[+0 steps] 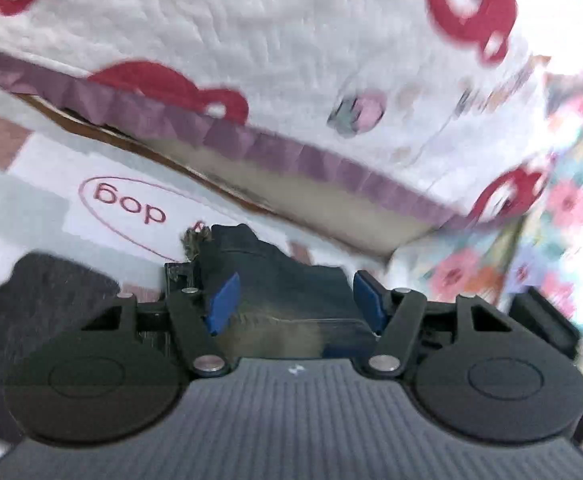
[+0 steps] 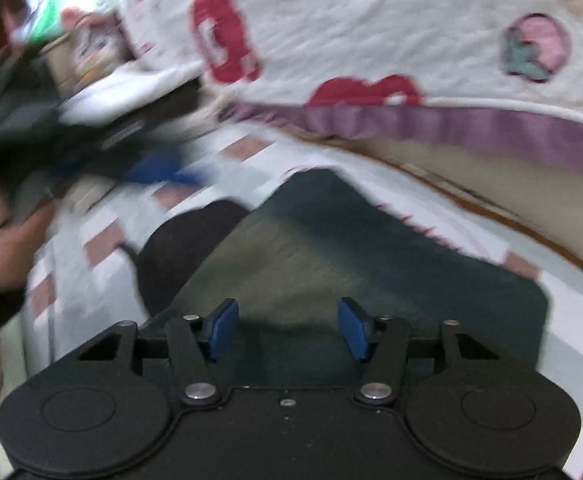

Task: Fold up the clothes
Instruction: 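Grasp the folded jeans bundle with both grippers at its edges, then lift and carry the folded jeans with both grippers toward the clothes stack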

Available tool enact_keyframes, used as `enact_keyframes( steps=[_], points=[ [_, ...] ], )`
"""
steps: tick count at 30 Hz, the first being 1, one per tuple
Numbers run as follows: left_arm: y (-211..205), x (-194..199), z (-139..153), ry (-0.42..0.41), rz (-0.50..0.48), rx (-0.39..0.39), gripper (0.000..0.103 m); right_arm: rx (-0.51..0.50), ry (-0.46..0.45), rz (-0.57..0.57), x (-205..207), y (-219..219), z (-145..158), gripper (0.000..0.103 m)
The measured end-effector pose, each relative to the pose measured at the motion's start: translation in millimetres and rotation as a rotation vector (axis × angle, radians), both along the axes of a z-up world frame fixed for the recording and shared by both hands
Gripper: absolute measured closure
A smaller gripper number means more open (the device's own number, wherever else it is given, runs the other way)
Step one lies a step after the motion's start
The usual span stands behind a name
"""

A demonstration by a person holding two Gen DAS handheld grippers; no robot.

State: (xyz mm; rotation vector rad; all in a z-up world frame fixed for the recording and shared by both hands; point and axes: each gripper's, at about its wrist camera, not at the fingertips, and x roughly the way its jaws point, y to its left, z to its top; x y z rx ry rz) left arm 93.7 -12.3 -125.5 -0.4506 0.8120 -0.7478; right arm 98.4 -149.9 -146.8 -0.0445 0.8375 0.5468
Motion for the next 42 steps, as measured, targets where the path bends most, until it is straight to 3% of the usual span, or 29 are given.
enact_keyframes(
  steps=[3, 7, 11, 14, 16, 17, 21, 24, 27, 29, 31, 33, 35, 37, 39, 40, 42],
  points=[
    [-32, 21, -31, 0.04, 0.098, 0.239, 0.047, 0.002, 0.045, 0.039, -10, 20, -13, 0.042],
    [-27, 30, -51, 0.103, 0.11, 0.219, 0.044, -0.016, 0.028, 0.062, -45, 37, -23, 0.041],
    [-34, 29, -48, 0.038, 0.094, 0.279, 0.044, -0.084, -0.019, 0.108, -75, 45, -21, 0.041],
    [-26, 32, -50, 0.068, 0.093, 0.235, 0.044, -0.031, 0.018, 0.152, -75, 37, -8, 0.041],
    [-18, 34, -55, 0.103, 0.093, 0.188, 0.044, 0.041, 0.06, 0.192, -72, 28, 4, 0.056],
    [-15, 35, -58, 0.121, 0.094, 0.166, 0.044, 0.068, 0.057, 0.205, -70, 25, 10, 0.056],
    [-18, 35, -56, 0.105, 0.091, 0.18, 0.044, 0.038, -0.035, 0.088, -44, 25, 17, 0.054],
    [-19, 32, -50, 0.071, 0.095, 0.215, 0.044, 0.056, 0.033, 0.085, -34, 33, -8, 0.048],
    [-14, 27, -39, 0.05, 0.128, 0.242, 0.043, 0.0, 0.01, 0.081, -48, 51, -19, 0.043],
    [-4, 25, -28, 0.056, 0.174, 0.245, 0.044, 0.075, 0.051, 0.049, -48, 44, -15, 0.04],
    [13, 23, -19, 0.093, 0.199, 0.188, 0.047, 0.177, 0.101, 0.043, -47, 30, -12, 0.037],
    [28, 17, -17, 0.158, 0.173, 0.113, 0.045, 0.242, 0.139, 0.054, -46, 19, -8, 0.037],
    [28, 5, -19, 0.217, 0.1, 0.105, 0.043, 0.321, 0.177, 0.056, -44, 1, -2, 0.039],
    [16, -4, -24, 0.23, 0.042, 0.193, 0.032, 0.334, 0.143, -0.023, -44, -25, 7, 0.04],
    [0, -7, -31, 0.21, 0.017, 0.313, 0.03, 0.322, 0.106, -0.137, -43, -53, 12, 0.039],
    [-2, -6, -34, 0.222, 0.016, 0.319, 0.03, 0.308, 0.108, -0.211, -39, -69, 12, 0.039],
    [6, -3, -39, 0.301, 0.026, 0.227, 0.033, 0.279, 0.11, -0.361, -32, -101, 10, 0.038]
  ],
)
